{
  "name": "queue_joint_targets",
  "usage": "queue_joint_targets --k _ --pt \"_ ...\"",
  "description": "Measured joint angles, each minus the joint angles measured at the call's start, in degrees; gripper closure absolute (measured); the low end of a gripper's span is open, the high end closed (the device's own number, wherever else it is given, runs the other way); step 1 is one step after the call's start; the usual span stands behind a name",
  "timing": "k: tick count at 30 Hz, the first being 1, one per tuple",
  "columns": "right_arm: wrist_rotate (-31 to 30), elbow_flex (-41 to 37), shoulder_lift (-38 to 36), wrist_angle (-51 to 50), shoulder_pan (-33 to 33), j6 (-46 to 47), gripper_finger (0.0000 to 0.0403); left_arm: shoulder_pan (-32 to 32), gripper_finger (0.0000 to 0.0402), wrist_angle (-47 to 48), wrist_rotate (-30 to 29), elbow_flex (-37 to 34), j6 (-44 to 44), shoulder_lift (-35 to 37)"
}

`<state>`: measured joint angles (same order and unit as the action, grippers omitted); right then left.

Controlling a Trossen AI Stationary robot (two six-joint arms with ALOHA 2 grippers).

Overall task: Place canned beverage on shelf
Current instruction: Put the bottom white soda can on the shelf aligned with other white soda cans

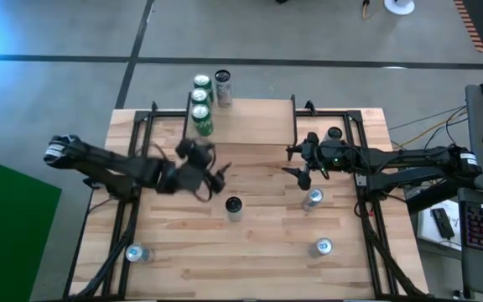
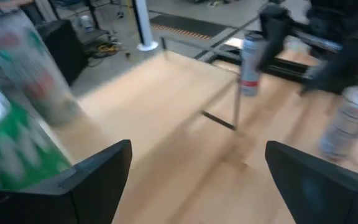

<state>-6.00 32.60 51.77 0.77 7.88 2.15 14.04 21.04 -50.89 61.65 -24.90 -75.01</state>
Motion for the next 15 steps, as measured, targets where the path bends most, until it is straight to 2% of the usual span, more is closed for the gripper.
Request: queue_joint_targets --k 4,7,15 --pt "0.00 0.00 0.02 1.07 0.00 0.30 0.0077 4.18 0.0047 -14.31 -1.10 -9.83 -2.00 -0.81" --pt "-0.02 0.00 0.02 1.27 0.00 1.23 0.0077 6.29 0.0047 -23.99 -1.09 -14.50 -0.77 -3.28" --pt "0.00 -1.19 0.04 0.90 -0.11 2.36 0.0077 11.70 0.0047 -39.27 -1.26 -16.78 5.82 -10.91"
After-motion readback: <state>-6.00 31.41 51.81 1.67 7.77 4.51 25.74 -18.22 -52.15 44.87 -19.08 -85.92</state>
